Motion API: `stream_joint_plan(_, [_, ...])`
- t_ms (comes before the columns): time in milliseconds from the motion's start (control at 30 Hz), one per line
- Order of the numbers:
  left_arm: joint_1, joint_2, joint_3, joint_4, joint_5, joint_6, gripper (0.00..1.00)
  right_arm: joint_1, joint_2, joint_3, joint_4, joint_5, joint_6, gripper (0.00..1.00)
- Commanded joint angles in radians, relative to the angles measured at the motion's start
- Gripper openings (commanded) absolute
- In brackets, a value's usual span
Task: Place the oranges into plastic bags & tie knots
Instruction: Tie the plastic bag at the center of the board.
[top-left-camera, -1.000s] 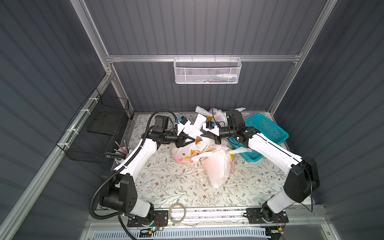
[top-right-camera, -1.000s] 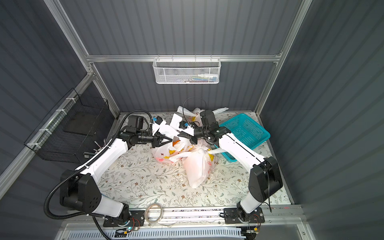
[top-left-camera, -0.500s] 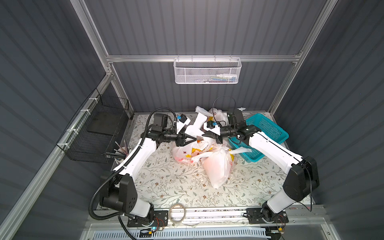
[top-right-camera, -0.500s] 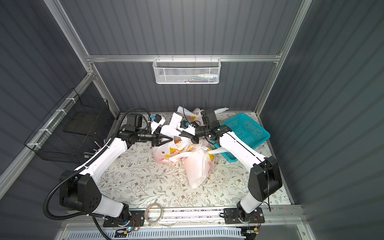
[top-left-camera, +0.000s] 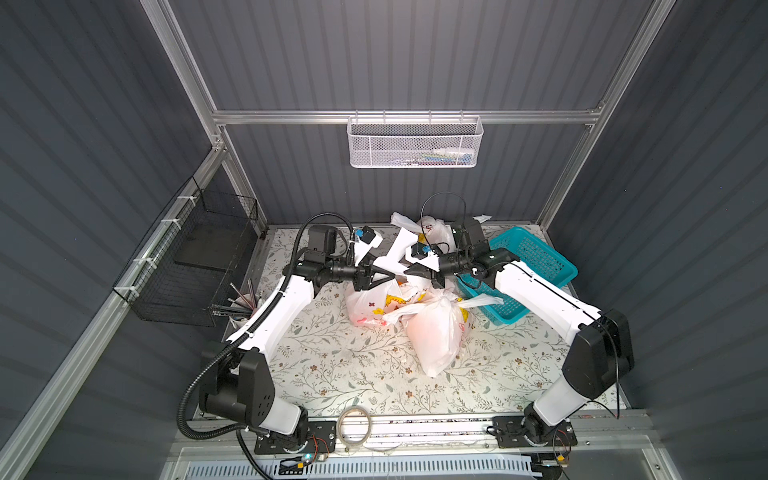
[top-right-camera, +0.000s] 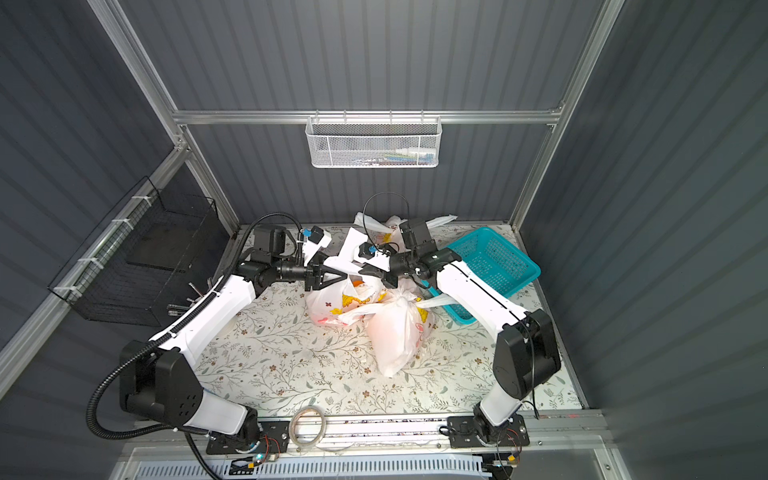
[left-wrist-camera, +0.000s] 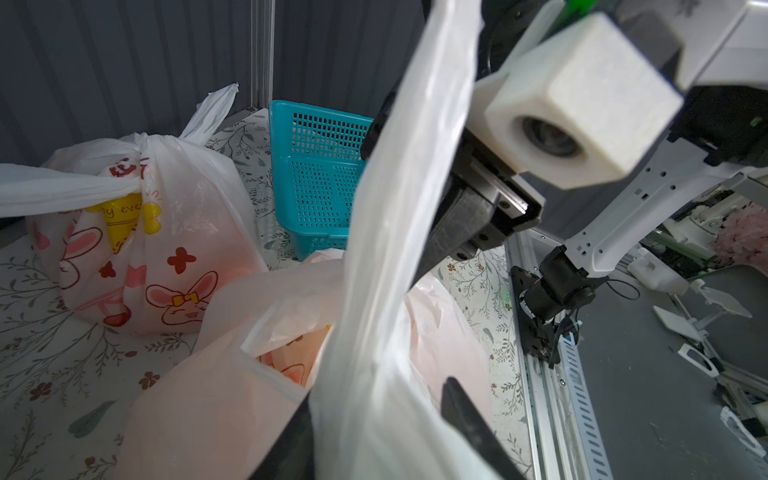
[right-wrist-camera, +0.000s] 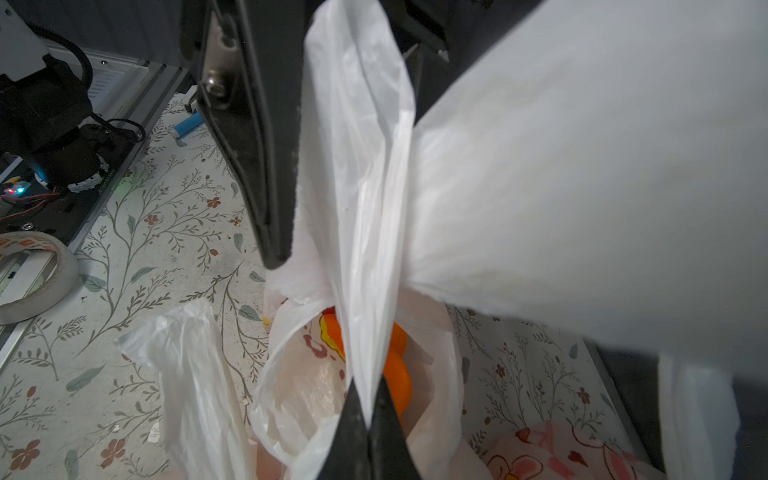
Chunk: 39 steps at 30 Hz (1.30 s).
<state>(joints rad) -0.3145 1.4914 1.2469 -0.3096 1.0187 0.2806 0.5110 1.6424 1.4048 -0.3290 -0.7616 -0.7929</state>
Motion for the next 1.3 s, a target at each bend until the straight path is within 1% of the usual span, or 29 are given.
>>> stream_joint_plan(0, [-0.006, 0.008, 0.029, 0.018, 0.012, -0.021, 0.32, -0.004, 0.004, 0.021, -0.024, -0.001, -0.007, 0.0])
stream_joint_plan(67, [-0.006, 0.009, 0.029, 0.011, -0.001, -0.02, 0.2, -0.006, -0.001, 0.021, -0.019, 0.004, -0.001, 0.0])
stream_joint_plan(167, [-0.006, 0.006, 0.029, -0.001, -0.015, -0.014, 0.08, -0.015, -0.006, 0.022, -0.007, 0.011, 0.016, 0.0])
stream_joint_plan(233, [-0.006, 0.002, 0.026, -0.004, -0.026, -0.008, 0.02, -0.019, -0.015, 0.021, 0.003, 0.032, 0.025, 0.0])
stream_joint_plan(267, [-0.006, 0.0, 0.025, -0.005, -0.032, -0.008, 0.0, -0.021, -0.019, 0.018, 0.012, 0.048, 0.031, 0.0])
stream_joint_plan(333, [-0.006, -0.005, 0.023, -0.004, -0.045, -0.005, 0.0, -0.027, -0.031, 0.013, 0.032, 0.073, 0.047, 0.0])
stream_joint_plan(400, [-0.006, -0.009, 0.022, -0.006, -0.055, -0.003, 0.0, -0.037, -0.045, -0.001, 0.06, 0.072, 0.073, 0.01])
stream_joint_plan(433, [-0.006, -0.012, 0.023, -0.004, -0.063, -0.001, 0.0, -0.045, -0.054, -0.008, 0.078, 0.064, 0.093, 0.04])
stream_joint_plan(467, [-0.007, -0.014, 0.019, -0.004, -0.068, 0.0, 0.0, -0.056, -0.064, -0.012, 0.084, 0.04, 0.109, 0.07])
stream_joint_plan(500, [-0.006, -0.017, 0.019, -0.003, -0.075, 0.0, 0.0, -0.068, -0.075, -0.012, 0.082, -0.003, 0.123, 0.13])
stream_joint_plan(567, [-0.007, -0.023, 0.018, -0.004, -0.089, 0.009, 0.0, -0.11, -0.099, -0.015, 0.099, -0.147, 0.176, 0.29])
stream_joint_plan(600, [-0.007, -0.023, 0.019, -0.004, -0.093, 0.012, 0.0, -0.125, -0.105, -0.013, 0.103, -0.2, 0.193, 0.35])
stream_joint_plan(667, [-0.008, -0.025, 0.023, -0.004, -0.101, 0.017, 0.0, -0.151, -0.114, -0.004, 0.124, -0.289, 0.238, 0.52])
stream_joint_plan(767, [-0.008, -0.025, 0.026, -0.005, -0.103, 0.025, 0.0, -0.172, -0.091, 0.024, 0.212, -0.349, 0.346, 0.71])
stream_joint_plan(833, [-0.008, -0.024, 0.028, -0.003, -0.103, 0.028, 0.0, -0.18, -0.054, 0.063, 0.259, -0.371, 0.428, 0.82])
stream_joint_plan(867, [-0.008, -0.025, 0.025, -0.003, -0.103, 0.031, 0.0, -0.18, -0.027, 0.095, 0.261, -0.386, 0.451, 0.86])
stream_joint_plan(967, [-0.008, -0.025, 0.021, 0.006, -0.1, 0.034, 0.0, -0.165, 0.037, 0.172, 0.273, -0.407, 0.511, 0.91])
stream_joint_plan(1100, [-0.008, -0.023, 0.021, 0.002, -0.103, 0.041, 0.0, -0.134, 0.094, 0.231, 0.293, -0.413, 0.549, 0.91])
stream_joint_plan(1267, [-0.009, -0.026, 0.019, 0.003, -0.104, 0.045, 0.0, -0.094, 0.148, 0.296, 0.261, -0.438, 0.55, 0.82])
